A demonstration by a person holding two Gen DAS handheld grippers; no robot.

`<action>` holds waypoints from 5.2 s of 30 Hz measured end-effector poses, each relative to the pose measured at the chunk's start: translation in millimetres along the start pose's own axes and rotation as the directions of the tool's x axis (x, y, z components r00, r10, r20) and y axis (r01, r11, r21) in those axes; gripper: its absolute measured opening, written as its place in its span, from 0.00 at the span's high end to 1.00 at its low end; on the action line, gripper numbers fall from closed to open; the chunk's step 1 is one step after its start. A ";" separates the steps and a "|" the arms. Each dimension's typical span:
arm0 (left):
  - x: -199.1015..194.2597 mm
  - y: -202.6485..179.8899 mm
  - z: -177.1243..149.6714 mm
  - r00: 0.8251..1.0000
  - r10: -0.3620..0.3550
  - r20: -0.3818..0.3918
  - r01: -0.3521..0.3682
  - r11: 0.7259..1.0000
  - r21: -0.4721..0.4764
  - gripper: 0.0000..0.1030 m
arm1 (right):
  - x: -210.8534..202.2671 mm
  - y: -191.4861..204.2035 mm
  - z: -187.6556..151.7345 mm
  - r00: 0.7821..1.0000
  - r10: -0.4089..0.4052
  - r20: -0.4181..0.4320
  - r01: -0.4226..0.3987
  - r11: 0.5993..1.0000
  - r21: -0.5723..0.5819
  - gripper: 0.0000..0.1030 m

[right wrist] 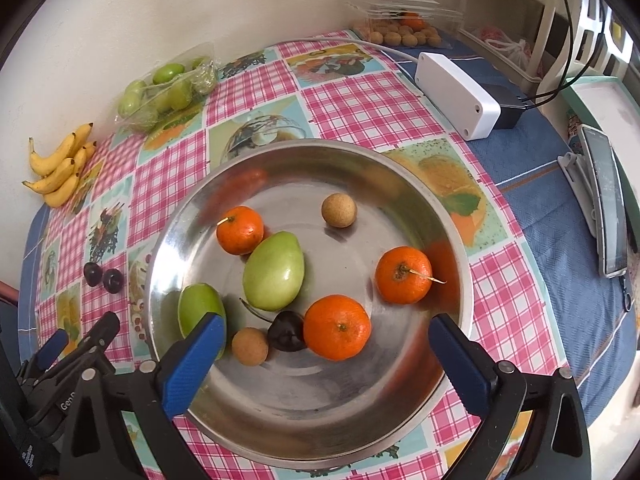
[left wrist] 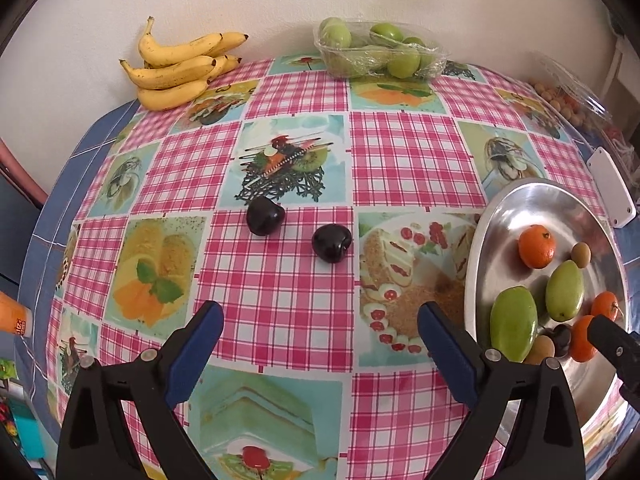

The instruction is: Organize fruits

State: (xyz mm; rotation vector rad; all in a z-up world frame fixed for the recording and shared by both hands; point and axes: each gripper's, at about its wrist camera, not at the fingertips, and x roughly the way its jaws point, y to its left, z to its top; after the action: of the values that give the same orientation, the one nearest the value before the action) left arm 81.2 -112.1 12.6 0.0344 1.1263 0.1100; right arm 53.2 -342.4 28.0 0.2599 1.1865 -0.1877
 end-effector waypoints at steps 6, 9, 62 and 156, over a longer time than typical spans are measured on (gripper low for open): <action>-8.0 5.2 5.7 1.000 0.007 0.018 -0.007 1.000 -0.012 0.05 | 0.1 7.4 -1.4 1.000 -0.011 0.002 0.011 1.000 -0.027 0.00; -9.7 9.5 7.4 0.999 0.027 0.025 -0.027 1.000 -0.002 0.05 | 0.8 13.3 -2.9 1.000 -0.015 0.002 0.015 0.999 -0.043 0.00; 28.0 165.5 34.7 0.999 -0.038 0.036 0.047 0.957 -0.287 0.05 | 30.1 193.8 -7.6 0.961 0.276 0.003 -0.264 0.921 -0.285 0.00; 52.4 116.8 52.4 0.916 -0.399 -0.047 0.378 0.895 -0.239 0.74 | 62.9 208.0 3.2 0.961 0.270 -0.061 -0.276 0.924 -0.264 0.70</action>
State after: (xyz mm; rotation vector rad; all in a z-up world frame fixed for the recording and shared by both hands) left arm 142.5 10.9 -2.3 -0.4035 1.1893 -0.1216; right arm 137.1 -145.2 -8.3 0.1848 1.1704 0.2223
